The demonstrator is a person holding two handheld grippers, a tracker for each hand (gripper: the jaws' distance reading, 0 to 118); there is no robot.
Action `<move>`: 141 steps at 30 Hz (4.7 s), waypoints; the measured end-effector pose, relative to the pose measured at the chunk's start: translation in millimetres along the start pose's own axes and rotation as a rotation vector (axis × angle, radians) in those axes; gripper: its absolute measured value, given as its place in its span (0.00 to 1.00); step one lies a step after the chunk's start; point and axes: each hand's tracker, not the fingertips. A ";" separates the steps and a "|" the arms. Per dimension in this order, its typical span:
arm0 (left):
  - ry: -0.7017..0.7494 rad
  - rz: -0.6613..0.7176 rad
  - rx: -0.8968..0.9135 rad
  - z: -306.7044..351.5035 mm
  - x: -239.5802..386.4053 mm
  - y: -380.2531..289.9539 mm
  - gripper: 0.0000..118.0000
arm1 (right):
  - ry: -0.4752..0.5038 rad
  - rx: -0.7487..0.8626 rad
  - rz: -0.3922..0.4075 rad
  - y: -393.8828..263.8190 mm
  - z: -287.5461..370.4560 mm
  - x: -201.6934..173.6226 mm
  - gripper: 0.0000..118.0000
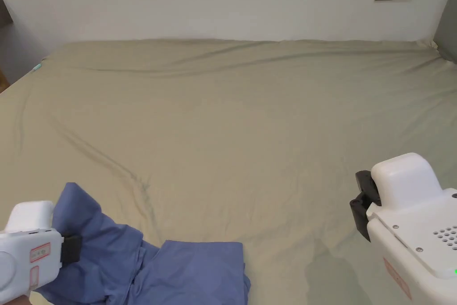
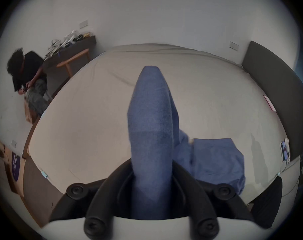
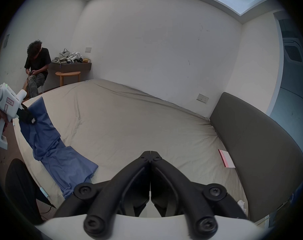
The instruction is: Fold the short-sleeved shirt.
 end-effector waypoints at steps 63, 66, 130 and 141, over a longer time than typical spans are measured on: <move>-0.435 -0.461 0.047 -74.8 245.3 -152.5 0.00 | 0.013 -0.065 -0.001 -13.4 -5.3 -5.8 0.01; -0.504 -0.457 0.081 -54.0 238.0 -155.6 0.00 | 0.027 -0.056 -0.027 -11.8 -15.0 -12.6 0.01; -0.050 -0.138 -0.125 -104.2 37.3 -59.8 0.24 | 0.000 0.050 -0.074 21.2 -33.5 -48.7 0.01; 0.232 -0.130 -0.120 -120.6 -87.0 -75.0 0.24 | 0.033 0.083 -0.056 25.5 -27.3 -100.1 0.01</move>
